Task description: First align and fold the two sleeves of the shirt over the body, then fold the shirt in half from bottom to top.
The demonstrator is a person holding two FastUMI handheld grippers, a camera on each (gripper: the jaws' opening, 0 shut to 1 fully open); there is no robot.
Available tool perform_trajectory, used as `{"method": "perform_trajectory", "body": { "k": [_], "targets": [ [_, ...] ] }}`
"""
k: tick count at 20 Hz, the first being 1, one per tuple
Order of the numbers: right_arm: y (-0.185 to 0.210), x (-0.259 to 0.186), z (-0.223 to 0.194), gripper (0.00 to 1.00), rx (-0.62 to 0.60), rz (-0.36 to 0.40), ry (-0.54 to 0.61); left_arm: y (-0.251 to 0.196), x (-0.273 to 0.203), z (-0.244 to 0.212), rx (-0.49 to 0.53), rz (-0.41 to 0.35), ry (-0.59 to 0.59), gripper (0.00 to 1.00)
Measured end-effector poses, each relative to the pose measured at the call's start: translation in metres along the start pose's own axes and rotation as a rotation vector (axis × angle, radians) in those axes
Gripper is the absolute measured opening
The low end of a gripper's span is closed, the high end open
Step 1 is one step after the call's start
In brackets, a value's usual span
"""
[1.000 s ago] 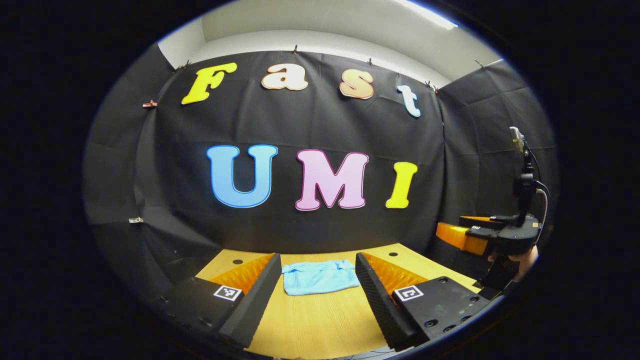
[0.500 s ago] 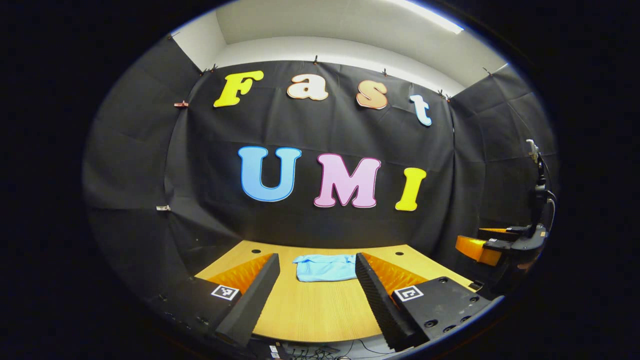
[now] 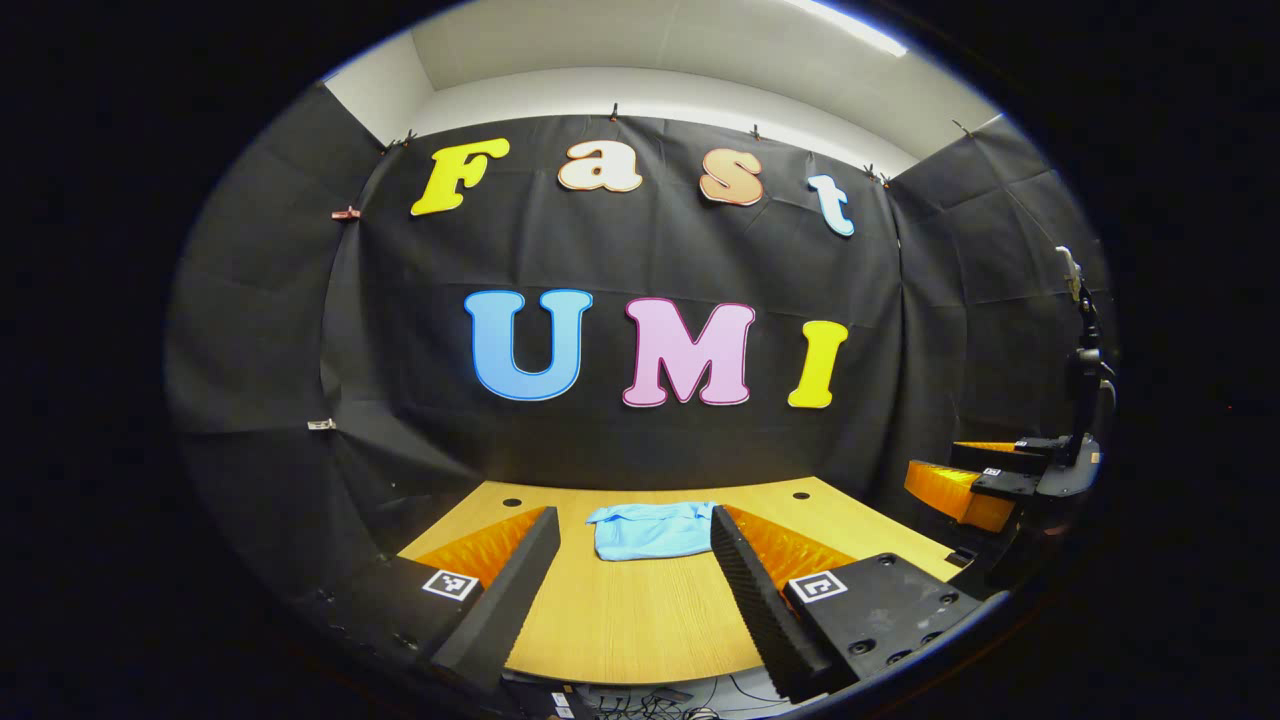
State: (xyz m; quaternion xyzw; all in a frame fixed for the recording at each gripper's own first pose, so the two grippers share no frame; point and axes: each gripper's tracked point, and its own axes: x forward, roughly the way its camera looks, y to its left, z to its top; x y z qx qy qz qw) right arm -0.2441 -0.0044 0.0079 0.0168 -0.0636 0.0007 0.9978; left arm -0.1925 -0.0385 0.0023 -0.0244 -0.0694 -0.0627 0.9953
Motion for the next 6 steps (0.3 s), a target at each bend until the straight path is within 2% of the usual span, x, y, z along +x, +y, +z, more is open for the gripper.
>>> {"method": "perform_trajectory", "body": {
  "k": [6],
  "targets": [
    [-0.012, 0.003, 0.001, 0.97, -0.003, -0.023, -0.006, 0.002, 0.008, -0.001, -0.010, -0.006, 0.013, 0.96]
  ]
}}
